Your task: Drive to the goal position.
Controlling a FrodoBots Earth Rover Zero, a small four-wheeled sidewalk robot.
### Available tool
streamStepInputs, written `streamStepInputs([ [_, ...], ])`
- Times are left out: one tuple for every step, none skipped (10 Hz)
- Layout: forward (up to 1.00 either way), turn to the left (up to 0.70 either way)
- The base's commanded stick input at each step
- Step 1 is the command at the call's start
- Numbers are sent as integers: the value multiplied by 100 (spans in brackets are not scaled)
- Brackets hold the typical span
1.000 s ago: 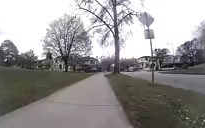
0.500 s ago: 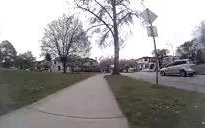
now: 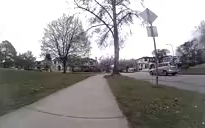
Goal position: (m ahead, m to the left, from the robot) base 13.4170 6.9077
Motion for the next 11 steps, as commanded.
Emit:
streamStepInputs([
  [85,0],
  [85,0],
  [85,0],
  [85,0],
  [85,0],
  [85,0],
  [85,0],
  [85,0],
  [85,0],
  [85,0],
  [85,0],
])
